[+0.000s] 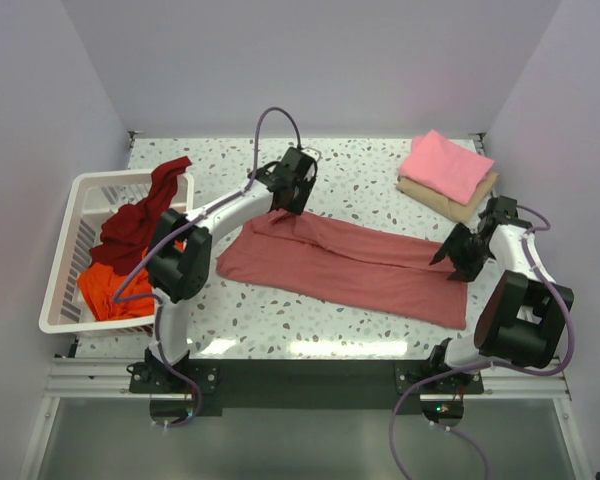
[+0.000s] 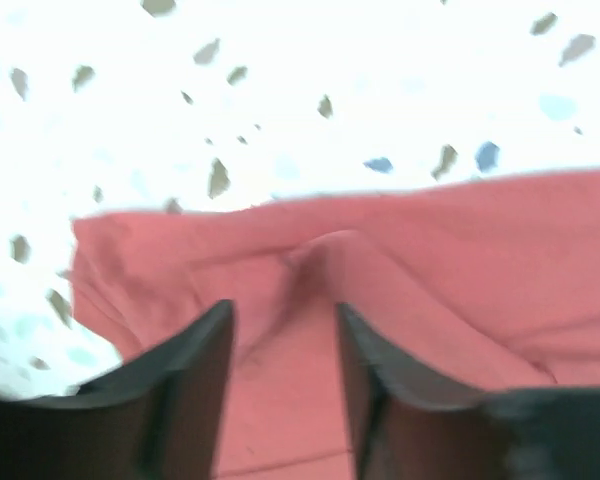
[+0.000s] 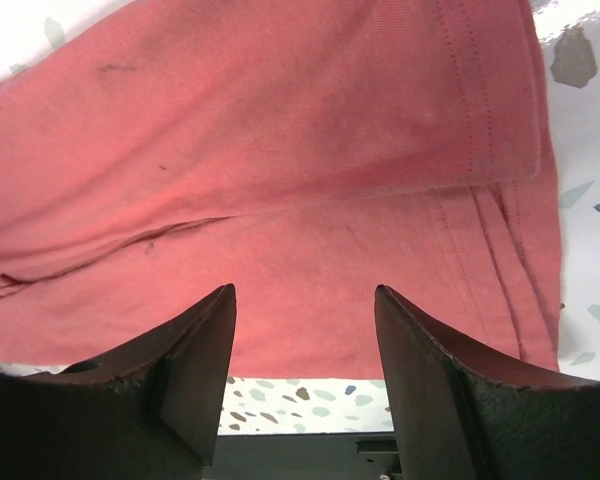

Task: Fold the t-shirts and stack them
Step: Fold the tshirt

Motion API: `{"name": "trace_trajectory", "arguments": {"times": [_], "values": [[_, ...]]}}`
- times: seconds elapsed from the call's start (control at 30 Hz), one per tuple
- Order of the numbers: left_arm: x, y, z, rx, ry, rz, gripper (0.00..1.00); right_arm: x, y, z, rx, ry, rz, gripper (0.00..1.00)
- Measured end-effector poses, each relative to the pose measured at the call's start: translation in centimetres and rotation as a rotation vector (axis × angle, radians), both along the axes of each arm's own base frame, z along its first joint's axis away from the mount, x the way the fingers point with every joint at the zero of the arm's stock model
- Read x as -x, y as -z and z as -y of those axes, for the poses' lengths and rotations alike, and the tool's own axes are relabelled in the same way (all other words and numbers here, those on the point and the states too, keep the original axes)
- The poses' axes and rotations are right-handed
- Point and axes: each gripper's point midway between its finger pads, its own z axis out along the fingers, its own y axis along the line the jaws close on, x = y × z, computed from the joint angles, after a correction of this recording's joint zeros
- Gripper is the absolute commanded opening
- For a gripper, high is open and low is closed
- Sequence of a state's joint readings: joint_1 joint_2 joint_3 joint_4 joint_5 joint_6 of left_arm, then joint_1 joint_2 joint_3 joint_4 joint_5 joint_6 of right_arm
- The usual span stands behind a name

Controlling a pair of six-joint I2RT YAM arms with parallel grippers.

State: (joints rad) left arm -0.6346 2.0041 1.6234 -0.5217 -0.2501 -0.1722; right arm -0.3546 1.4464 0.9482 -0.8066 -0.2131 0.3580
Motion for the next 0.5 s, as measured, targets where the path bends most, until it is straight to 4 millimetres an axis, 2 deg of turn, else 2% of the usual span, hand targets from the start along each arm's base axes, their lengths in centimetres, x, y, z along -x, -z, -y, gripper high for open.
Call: {"name": "trace_trajectory", "arguments": {"times": [0.1, 0.17, 0.33, 0.4, 0.5], "values": [[-2.3, -0.2, -0.7, -0.024, -0.026, 0.010, 0.68, -0.1, -0.1, -0.2, -0.013, -0.007, 0.005, 0.61], [-2.6, -0.1, -0.8, -0.035, -0.034, 0.005, 0.68, -0.1, -0.1, -0.3, -0.015, -0.009, 0.007, 0.61], [-1.5, 0.6, -0.5, -0.017, -0.036, -0.031, 0.61, -0.1, -0.1, -0.4, -0.018, -0.014, 0.008, 0.61], [-0.2, 1.6, -0.5, 0.004, -0.038, -0.076, 0.55, -0.1, -0.1, -0.4, -0.020, -0.015, 0.010, 0.61], [1.9, 3.5, -0.5, 0.034, -0.044, -0.153, 0.53, -0.1, -0.2, -0.5, -0.028, -0.019, 0.013, 0.61]]}}
